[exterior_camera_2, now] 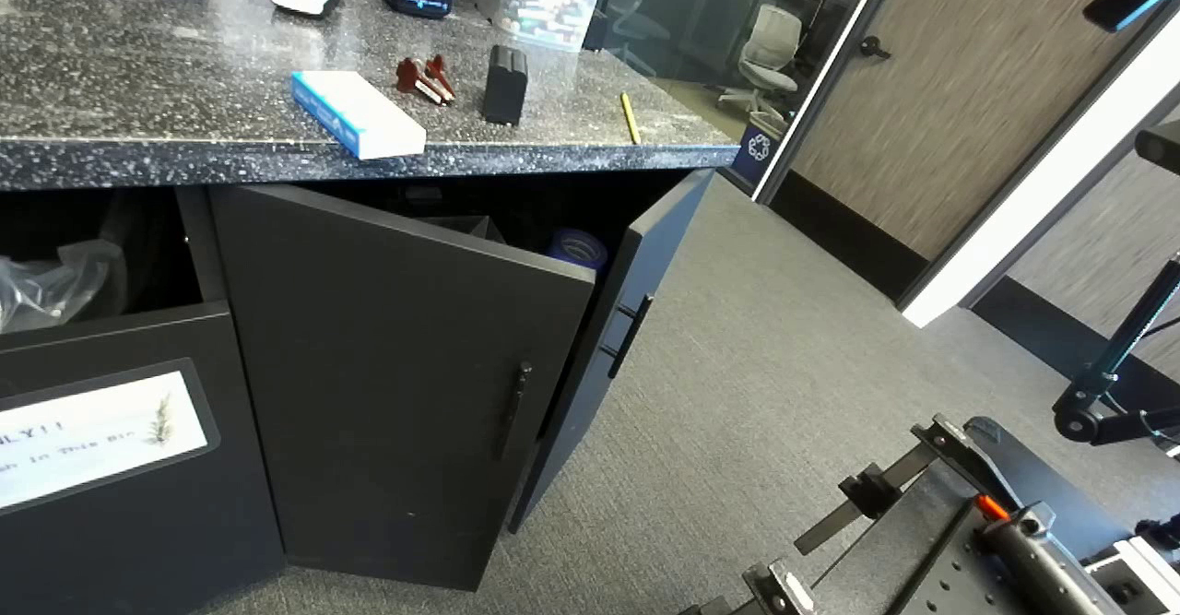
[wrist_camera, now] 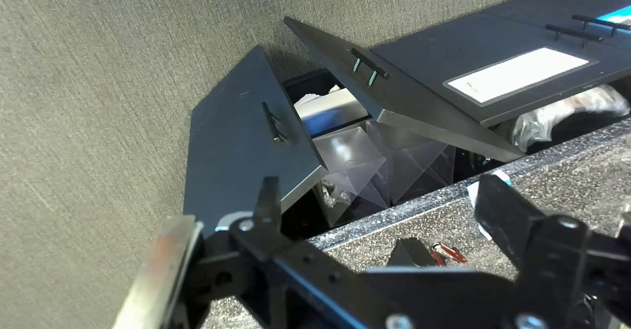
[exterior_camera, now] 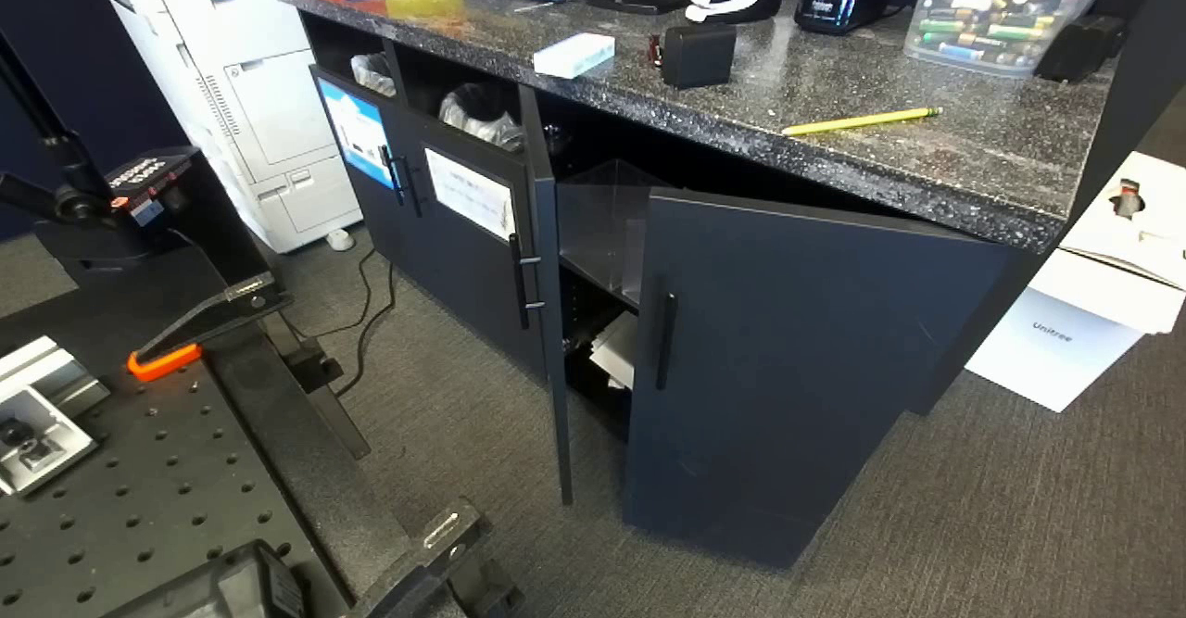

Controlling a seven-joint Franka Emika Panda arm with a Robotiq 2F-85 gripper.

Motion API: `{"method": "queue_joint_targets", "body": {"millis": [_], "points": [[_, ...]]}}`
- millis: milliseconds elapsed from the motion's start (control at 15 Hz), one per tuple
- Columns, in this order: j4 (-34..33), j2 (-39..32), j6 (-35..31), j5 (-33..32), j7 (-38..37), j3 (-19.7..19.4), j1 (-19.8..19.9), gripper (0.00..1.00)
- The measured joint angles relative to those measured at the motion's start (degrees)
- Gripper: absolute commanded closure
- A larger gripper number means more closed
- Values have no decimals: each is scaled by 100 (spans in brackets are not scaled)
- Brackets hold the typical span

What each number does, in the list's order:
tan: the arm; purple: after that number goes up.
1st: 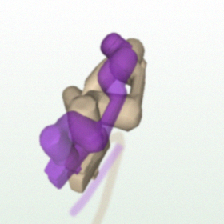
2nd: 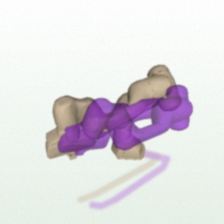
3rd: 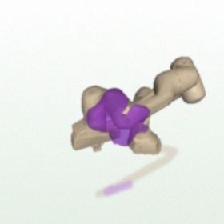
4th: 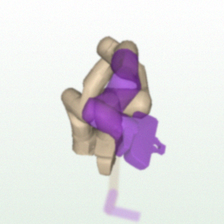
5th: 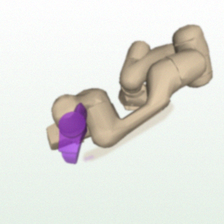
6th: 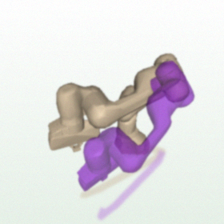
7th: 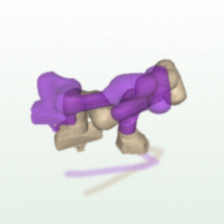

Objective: Move the black box to the front right corner of the counter

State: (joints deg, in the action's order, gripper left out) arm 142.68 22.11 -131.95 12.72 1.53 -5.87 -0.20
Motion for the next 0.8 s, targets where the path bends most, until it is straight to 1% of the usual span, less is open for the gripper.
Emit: {"method": "queue_joint_targets", "body": {"millis": [200, 267, 400, 600, 800], "points": [[3, -216, -111, 14, -1, 2, 0, 0], [-41, -420, -254, 21, -1, 2, 1, 0], [-304, -1048, -551, 26, -21, 2, 1, 0], [-1016, -2170, -732, 26, -147, 19, 4, 0], [-1983, -3289, -736, 38, -286, 59, 14, 0]]}}
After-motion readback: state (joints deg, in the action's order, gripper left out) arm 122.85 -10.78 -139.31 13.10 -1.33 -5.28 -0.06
